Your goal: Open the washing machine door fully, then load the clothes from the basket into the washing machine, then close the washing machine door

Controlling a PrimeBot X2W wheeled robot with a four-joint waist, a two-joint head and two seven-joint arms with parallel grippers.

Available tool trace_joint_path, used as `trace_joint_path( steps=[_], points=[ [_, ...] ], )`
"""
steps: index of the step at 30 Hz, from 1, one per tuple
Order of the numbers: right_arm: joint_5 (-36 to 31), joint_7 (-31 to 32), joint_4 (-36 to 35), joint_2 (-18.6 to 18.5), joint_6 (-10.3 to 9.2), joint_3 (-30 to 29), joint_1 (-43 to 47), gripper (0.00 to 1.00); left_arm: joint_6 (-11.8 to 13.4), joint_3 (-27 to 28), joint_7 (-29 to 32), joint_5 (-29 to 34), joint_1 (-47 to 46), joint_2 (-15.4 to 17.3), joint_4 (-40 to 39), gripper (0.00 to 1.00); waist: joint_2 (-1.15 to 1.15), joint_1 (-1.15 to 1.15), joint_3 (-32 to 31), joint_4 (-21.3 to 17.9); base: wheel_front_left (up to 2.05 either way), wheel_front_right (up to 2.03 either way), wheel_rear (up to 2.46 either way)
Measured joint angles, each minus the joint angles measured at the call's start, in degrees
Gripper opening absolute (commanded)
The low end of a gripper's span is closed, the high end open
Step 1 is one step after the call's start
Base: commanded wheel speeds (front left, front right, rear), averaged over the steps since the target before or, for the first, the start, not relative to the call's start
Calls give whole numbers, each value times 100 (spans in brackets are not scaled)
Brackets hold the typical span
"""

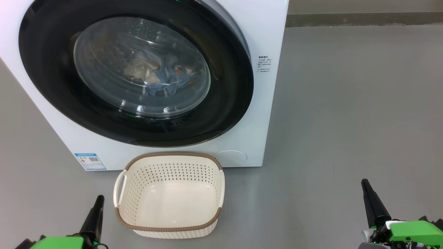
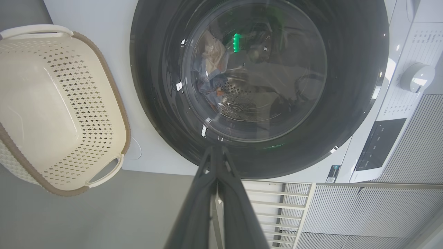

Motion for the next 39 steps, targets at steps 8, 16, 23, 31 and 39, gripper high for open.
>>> trace_joint_path(
  steps=[8, 16, 23, 31, 39],
  points=[
    [0, 0, 0, 1, 0, 0, 0, 0, 0, 2, 0, 0, 0, -1, 0, 0, 0, 0, 0, 0, 0, 0, 0],
    [0, 0, -1, 1, 0, 0, 0, 0, 0, 4, 0, 0, 0, -3, 0, 0, 0, 0, 0, 0, 0, 0, 0],
    [0, 0, -1, 1, 0, 0, 0, 0, 0, 7, 0, 0, 0, -5, 0, 0, 0, 0, 0, 0, 0, 0, 0],
    [0, 0, -1, 1, 0, -1, -1, 0, 0, 8, 1, 0, -1, -8, 0, 0, 0, 0, 0, 0, 0, 0, 0],
    [0, 0, -1, 1, 0, -1, -1, 0, 0, 8, 1, 0, -1, -8, 0, 0, 0, 0, 0, 0, 0, 0, 0]
  ],
)
